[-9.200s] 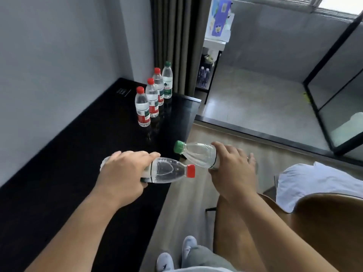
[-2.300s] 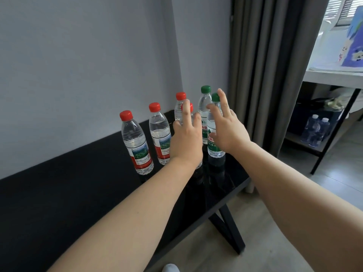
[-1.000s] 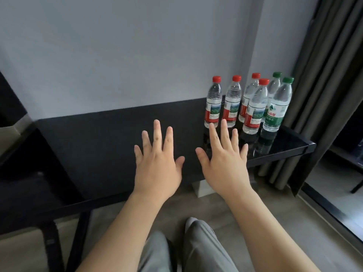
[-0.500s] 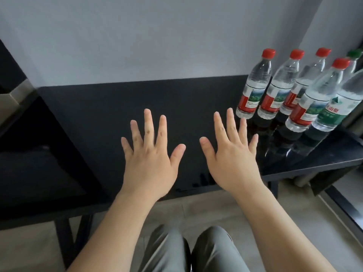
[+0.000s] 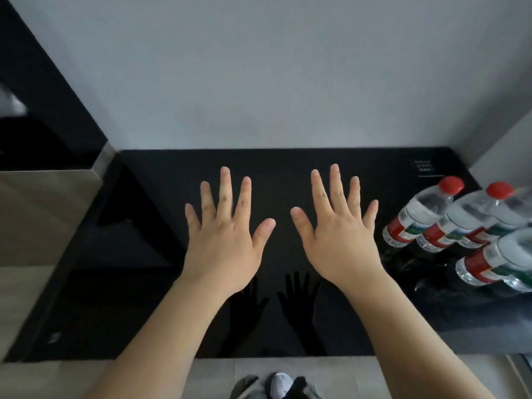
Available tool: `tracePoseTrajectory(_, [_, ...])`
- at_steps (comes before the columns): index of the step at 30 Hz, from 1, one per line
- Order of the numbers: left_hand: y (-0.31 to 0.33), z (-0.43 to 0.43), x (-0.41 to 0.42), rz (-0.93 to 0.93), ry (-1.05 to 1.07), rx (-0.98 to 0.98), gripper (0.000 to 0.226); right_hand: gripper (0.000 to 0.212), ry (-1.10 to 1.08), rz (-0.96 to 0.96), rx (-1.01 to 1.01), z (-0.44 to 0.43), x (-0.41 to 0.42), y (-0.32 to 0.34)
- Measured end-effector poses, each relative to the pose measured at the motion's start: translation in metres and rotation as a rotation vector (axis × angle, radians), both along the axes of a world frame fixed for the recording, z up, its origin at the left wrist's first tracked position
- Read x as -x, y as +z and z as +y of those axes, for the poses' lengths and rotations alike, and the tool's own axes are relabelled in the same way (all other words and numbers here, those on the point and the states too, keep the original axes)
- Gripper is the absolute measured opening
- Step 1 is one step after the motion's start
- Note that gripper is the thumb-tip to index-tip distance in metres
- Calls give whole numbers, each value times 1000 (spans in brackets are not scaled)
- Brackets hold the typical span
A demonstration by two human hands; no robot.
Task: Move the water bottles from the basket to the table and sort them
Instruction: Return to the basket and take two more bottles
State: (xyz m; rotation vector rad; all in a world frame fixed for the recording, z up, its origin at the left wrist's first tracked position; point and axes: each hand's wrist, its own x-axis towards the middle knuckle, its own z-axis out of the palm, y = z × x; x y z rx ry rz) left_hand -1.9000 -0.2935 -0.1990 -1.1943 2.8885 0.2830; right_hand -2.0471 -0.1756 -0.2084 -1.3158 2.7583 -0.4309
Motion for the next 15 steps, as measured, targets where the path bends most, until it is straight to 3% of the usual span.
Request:
tracePoseTrajectory(6, [90,-9,-54,1,127,-42,80,76,165,16,-66,-25,-29,89])
tracePoseTrajectory(15, [106,0,-175,1,551,-19,80,75,568,21,-87,-94,-128,114])
